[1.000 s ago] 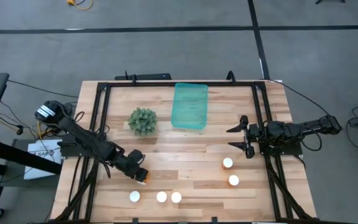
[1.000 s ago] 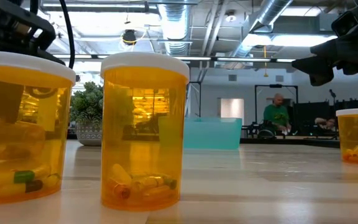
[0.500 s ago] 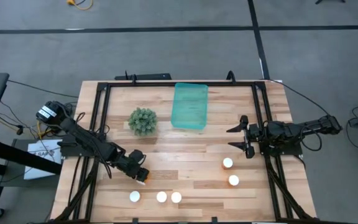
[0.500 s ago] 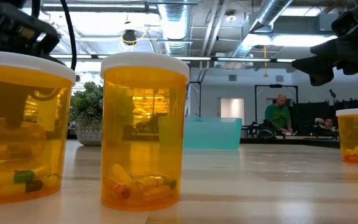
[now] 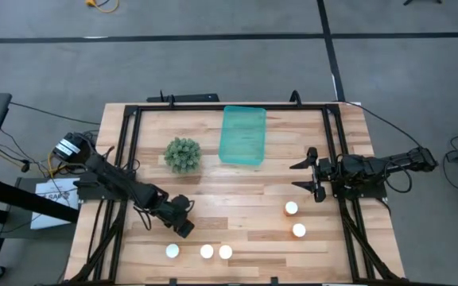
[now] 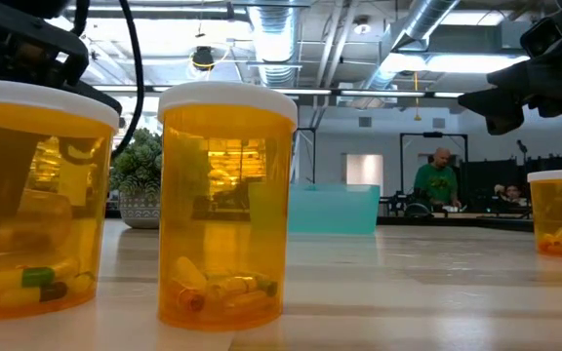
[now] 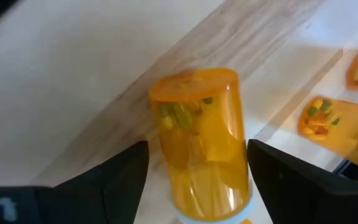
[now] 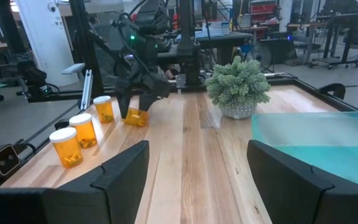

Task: Pick and place pill bottles into a basket
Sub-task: Put the orange pill bottle into the green bin

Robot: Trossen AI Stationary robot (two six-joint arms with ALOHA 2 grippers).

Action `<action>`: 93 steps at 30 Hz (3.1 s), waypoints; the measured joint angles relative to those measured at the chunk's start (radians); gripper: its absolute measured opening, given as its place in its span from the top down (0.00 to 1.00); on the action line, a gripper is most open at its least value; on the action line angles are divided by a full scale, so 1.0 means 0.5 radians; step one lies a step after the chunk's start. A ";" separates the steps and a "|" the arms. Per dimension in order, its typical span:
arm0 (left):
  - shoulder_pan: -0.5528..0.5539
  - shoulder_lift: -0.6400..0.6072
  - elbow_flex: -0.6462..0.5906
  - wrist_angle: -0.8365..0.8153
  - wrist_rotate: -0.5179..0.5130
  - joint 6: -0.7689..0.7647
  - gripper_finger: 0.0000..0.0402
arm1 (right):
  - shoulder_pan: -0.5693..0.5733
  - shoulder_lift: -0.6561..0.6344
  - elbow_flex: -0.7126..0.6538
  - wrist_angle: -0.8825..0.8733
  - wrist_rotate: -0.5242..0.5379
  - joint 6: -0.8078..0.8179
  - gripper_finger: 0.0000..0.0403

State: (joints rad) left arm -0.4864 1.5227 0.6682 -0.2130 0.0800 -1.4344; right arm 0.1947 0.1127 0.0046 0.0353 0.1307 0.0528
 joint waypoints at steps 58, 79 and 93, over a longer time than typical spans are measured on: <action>1.249 -0.002 0.897 -0.035 -0.045 1.592 0.56 | 0.000 0.000 0.000 0.000 0.000 0.000 0.34; 1.581 0.505 0.899 1.023 0.198 1.372 0.56 | 0.000 0.000 0.000 0.000 0.000 0.000 0.34; 1.734 0.501 0.898 0.816 0.108 1.348 0.56 | 0.000 0.001 0.000 0.000 0.000 0.000 0.34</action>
State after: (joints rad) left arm 0.3807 1.7733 1.1172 0.1949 0.1342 -0.7606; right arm 0.1947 0.1131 0.0046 0.0353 0.1307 0.0529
